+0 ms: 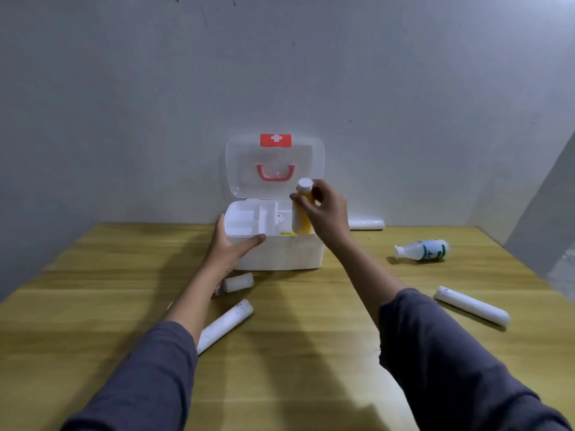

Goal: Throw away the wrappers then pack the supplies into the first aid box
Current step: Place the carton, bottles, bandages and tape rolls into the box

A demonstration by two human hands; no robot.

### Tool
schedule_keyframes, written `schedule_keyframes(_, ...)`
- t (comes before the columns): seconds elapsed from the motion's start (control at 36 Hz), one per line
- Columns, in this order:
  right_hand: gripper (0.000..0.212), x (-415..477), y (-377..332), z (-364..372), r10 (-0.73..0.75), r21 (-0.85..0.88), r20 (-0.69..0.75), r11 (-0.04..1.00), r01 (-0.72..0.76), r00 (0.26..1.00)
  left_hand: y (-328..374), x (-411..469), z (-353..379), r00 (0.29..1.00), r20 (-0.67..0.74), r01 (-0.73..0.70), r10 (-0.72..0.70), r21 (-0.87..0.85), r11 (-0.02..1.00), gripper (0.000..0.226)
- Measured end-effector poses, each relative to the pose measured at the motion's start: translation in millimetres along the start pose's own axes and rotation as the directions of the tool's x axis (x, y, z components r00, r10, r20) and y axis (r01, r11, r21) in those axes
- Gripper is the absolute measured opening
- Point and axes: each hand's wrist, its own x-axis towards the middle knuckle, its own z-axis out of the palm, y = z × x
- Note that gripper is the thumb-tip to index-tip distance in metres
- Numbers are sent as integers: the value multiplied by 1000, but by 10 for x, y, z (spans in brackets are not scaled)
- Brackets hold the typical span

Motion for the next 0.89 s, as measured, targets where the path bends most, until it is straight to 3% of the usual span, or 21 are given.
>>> schedule_keyframes(0.14, 28, -20, 168, 153, 90, -134, 132, 988, -72, 987, -11, -10, -24, 1000, 9, 17, -17, 22, 1000, 112)
schedule_keyframes(0.22, 31, -30, 212, 188, 47, -265, 226, 964, 15, 973, 5, -39, -16, 1000, 0, 14, -14, 38, 999, 115)
schedule_keyframes(0.33, 36, -19, 189, 163, 28, -287, 325, 955, 70, 945, -19, -30, -5, 1000, -15, 13, -13, 42, 999, 111)
schedule_keyframes(0.5, 33, 33, 245, -143, 32, -240, 268, 970, 35, 963, -30, -26, -11, 1000, 3, 9, -9, 38, 999, 115)
schedule_keyframes(0.78, 30, -228, 888, -1267, 166, -452, 108, 886, -100, 980, -67, 5, 8, 1000, -21, 11, -10, 32, 999, 109)
schedule_keyframes(0.89, 32, -344, 1172, -1518, 254, -554, 93, 817, -162, 963, -92, 21, 1, 999, -41, 28, -27, 28, 999, 119)
